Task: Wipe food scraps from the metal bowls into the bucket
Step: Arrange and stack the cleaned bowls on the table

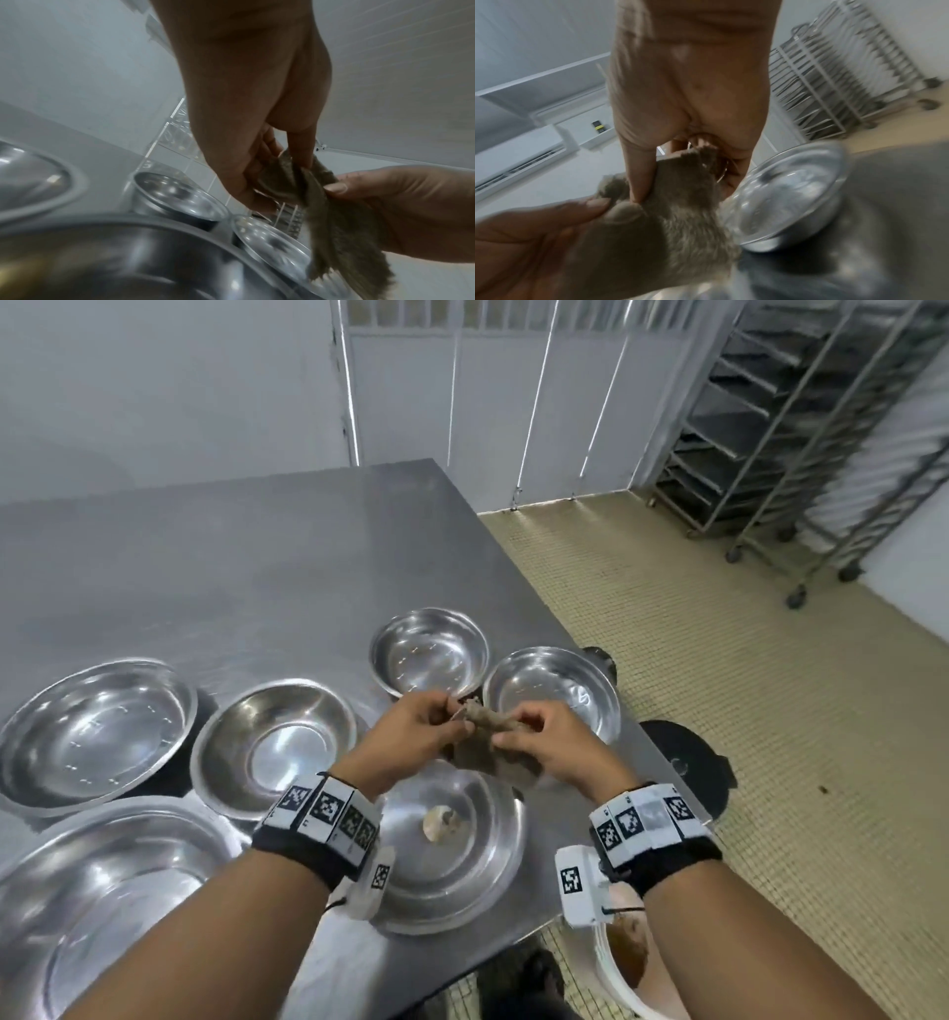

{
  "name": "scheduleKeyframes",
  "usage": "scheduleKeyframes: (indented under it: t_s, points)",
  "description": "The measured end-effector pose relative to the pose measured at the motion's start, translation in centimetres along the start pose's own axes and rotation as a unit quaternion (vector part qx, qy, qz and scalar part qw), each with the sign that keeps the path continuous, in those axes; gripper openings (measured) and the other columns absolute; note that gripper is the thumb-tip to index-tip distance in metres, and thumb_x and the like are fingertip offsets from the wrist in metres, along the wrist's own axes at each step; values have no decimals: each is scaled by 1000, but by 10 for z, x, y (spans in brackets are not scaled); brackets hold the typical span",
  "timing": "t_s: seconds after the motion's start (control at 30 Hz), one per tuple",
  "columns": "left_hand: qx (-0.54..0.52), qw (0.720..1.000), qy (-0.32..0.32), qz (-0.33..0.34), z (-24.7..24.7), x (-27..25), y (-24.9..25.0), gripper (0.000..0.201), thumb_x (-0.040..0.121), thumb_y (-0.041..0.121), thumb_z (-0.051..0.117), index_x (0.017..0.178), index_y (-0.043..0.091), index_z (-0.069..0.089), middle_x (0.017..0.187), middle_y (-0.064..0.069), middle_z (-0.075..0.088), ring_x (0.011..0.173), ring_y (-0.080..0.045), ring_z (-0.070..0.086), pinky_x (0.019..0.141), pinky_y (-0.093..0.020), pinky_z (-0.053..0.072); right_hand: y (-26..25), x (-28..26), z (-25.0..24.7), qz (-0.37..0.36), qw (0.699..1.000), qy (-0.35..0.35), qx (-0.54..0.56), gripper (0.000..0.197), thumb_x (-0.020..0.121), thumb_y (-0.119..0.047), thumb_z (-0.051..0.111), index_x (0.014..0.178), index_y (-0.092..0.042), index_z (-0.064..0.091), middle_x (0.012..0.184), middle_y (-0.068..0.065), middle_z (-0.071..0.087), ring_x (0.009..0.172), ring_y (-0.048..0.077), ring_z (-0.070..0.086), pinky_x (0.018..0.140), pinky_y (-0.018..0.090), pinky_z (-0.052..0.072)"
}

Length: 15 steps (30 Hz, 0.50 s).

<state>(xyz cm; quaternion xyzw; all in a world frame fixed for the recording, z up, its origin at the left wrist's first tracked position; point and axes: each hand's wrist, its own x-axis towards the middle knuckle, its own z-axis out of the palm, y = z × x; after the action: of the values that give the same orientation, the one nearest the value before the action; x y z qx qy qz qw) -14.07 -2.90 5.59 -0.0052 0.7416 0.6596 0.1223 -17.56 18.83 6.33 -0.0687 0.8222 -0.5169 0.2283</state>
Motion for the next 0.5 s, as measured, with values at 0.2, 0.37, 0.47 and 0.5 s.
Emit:
scheduleKeyframes:
  t_s: [0.2,0.37,0.47,0.5]
  points:
    - [0,998,-65,-23,89,15,6,15,98,-4,63,105,4,73,84,-17,74,72,-20,70,62,-28,56,57,-34,-67,33,995,1,99,26,81,-25,82,80,-25,56,84,8,58,83,20,54,71,31,44]
    - [7,998,-37,-58,163,27,9,20,98,-1,61,89,13,73,73,-3,71,67,-16,67,58,-26,54,92,-53,-130,72,983,-37,162,16,91,-18,75,105,-21,67,102,11,73,90,24,65,71,30,51]
    - [-36,995,1,-98,207,30,5,23,100,2,58,86,13,72,76,-10,68,69,-23,66,62,-36,56,116,-66,-167,59,979,-56,188,32,89,-8,75,119,-15,66,97,10,72,82,19,70,63,24,53]
    - [-58,992,14,-110,220,30,2,18,101,3,56,91,8,71,79,-13,66,71,-26,66,66,-41,57,125,-71,-176,57,973,-77,209,37,89,-8,74,124,-15,65,98,9,73,85,21,72,67,26,55]
